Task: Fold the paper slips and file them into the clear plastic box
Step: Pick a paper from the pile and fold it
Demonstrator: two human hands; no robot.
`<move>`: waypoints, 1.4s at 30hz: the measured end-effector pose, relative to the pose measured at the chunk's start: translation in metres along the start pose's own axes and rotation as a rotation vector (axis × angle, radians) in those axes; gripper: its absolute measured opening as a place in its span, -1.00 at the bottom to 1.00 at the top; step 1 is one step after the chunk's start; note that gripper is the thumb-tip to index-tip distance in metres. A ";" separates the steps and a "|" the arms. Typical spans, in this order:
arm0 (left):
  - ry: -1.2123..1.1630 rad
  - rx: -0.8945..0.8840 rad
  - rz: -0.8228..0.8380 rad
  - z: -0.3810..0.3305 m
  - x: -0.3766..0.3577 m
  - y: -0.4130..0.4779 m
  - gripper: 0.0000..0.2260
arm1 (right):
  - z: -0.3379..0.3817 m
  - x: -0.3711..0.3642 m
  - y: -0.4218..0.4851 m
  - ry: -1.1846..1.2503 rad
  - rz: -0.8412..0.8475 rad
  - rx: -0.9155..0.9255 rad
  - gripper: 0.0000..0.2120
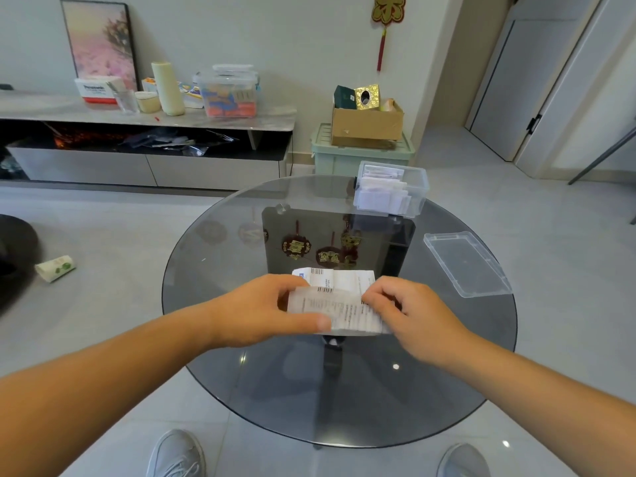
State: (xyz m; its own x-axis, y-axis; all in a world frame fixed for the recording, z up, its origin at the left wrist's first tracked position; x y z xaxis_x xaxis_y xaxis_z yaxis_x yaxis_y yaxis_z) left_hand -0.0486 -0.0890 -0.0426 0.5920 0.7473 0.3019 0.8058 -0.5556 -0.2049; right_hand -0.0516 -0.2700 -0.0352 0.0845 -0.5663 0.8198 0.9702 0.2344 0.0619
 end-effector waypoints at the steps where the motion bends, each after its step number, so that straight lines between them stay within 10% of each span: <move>1: 0.068 -0.016 -0.056 0.000 0.005 0.003 -0.73 | -0.001 0.002 0.005 0.019 -0.027 -0.010 -0.80; 4: 0.259 -0.032 -0.252 0.000 0.022 0.014 -0.91 | -0.006 0.003 0.014 0.181 -0.055 -0.065 -0.88; 11: 0.252 0.073 -0.421 0.014 0.038 0.038 -0.84 | -0.018 -0.002 0.028 -0.010 -0.042 -0.110 -0.36; 18: 0.657 -0.033 -0.428 0.008 0.026 0.043 -0.21 | -0.021 -0.013 0.028 -0.457 -0.047 -0.055 -0.62; 33: 0.814 0.146 -0.407 0.024 0.031 0.062 -0.51 | -0.030 -0.010 0.033 -0.429 0.046 -0.223 -0.45; 42: 1.021 -0.126 -0.300 -0.005 -0.006 0.052 -0.63 | -0.032 -0.009 0.033 -0.380 0.142 -0.208 -0.47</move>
State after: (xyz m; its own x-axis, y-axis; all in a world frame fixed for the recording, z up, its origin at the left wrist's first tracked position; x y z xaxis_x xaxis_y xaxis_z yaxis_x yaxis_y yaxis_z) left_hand -0.0102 -0.1239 -0.0500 0.0307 0.2335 0.9719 0.8743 -0.4775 0.0871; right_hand -0.0132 -0.2822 -0.0585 0.1683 -0.2012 0.9650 0.9833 0.1033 -0.1500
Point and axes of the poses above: each hand's wrist, its own y-axis towards the middle knuckle, its own x-axis out of the back of the hand, z = x × y, the point moved 9 cm from there along y, towards the middle knuckle, and after that the axes turned 8 degrees about -y, right-handed, at the moved point
